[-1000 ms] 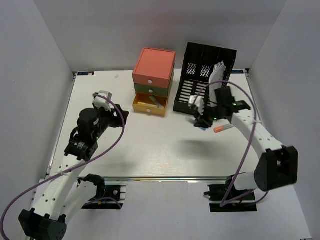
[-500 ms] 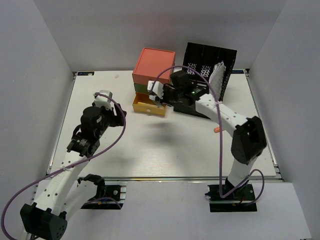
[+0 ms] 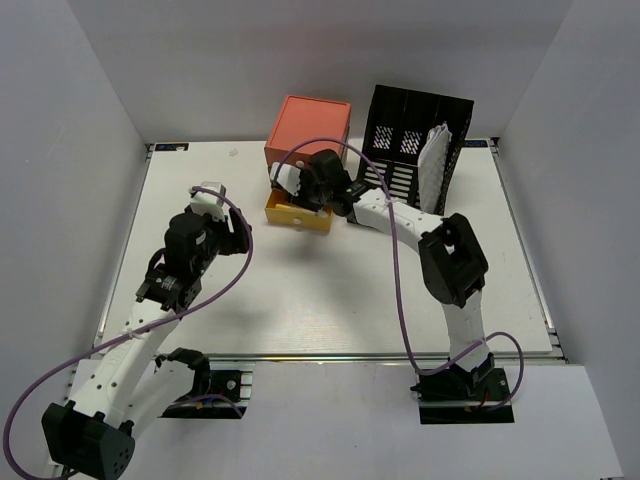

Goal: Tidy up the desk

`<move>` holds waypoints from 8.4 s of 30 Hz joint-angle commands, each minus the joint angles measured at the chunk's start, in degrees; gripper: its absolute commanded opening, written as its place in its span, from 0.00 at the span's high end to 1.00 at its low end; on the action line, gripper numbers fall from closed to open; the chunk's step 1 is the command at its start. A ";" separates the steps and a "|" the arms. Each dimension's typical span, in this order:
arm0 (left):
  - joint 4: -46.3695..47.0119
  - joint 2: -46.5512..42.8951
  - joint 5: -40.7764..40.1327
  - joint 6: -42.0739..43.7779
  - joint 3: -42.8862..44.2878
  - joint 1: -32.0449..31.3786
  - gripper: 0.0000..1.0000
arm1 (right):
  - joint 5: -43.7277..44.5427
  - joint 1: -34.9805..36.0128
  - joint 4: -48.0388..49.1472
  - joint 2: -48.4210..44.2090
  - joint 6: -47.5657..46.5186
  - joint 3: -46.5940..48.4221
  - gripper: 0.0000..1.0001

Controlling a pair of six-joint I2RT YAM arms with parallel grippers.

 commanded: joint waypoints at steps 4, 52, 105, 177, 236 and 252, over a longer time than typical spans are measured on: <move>0.06 -0.55 -0.36 0.40 -0.33 0.20 0.23 | -5.39 -0.45 -3.04 -3.16 4.56 3.42 0.44; 1.81 -8.10 2.28 -0.83 -1.04 0.20 0.22 | 2.79 -51.25 -31.98 -30.95 55.76 -31.22 0.29; 1.29 -6.52 -0.45 -0.48 -1.13 0.20 0.23 | 13.48 -47.91 -26.44 -14.23 66.71 -30.33 0.64; 1.64 -5.38 -5.81 0.14 -2.27 0.20 0.23 | -24.38 -1.77 -3.13 -1.41 1.16 5.17 1.00; 1.73 -5.73 -6.07 -0.04 -2.44 0.20 0.22 | 31.69 4.21 20.58 6.25 -12.48 -11.51 1.00; 2.60 -7.22 -5.99 0.14 -3.23 0.20 0.22 | -26.48 2.72 -17.29 -14.48 -1.25 -13.26 0.96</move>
